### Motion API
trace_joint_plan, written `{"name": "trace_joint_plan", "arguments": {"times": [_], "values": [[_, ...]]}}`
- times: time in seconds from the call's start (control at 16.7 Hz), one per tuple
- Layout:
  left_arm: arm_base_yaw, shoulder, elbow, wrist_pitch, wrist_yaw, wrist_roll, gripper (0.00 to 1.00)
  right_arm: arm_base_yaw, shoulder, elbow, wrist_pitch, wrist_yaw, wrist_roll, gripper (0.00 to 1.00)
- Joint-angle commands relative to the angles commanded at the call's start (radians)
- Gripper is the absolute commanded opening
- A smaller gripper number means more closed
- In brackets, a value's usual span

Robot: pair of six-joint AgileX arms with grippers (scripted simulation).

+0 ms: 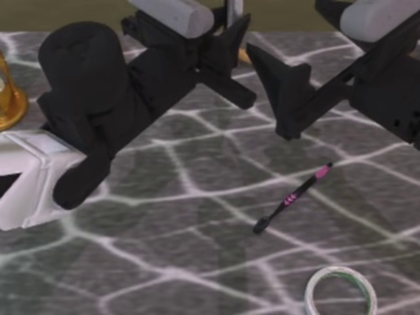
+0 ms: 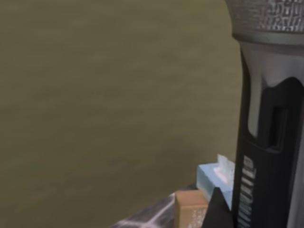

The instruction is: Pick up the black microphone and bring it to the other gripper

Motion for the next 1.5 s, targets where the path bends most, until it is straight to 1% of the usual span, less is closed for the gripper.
{"name": "trace_joint_plan", "arguments": {"times": [0.3,0.66,0.78,1.08,1.5], "values": [[0.000,0.000,0.000,0.000,0.000,0.000,0.00,0.000,0.036,0.031,0.010,0.002,0.001,1.00],[0.000,0.000,0.000,0.000,0.000,0.000,0.00,0.011,0.327,0.238,0.082,0.017,0.002,1.00],[0.000,0.000,0.000,0.000,0.000,0.000,0.00,0.014,0.389,0.288,0.098,0.020,0.002,1.00],[0.000,0.000,0.000,0.000,0.000,0.000,0.00,0.014,0.408,0.305,0.102,0.020,0.002,1.00],[0.000,0.000,0.000,0.000,0.000,0.000,0.00,0.014,0.408,0.305,0.102,0.020,0.002,0.47]]}}
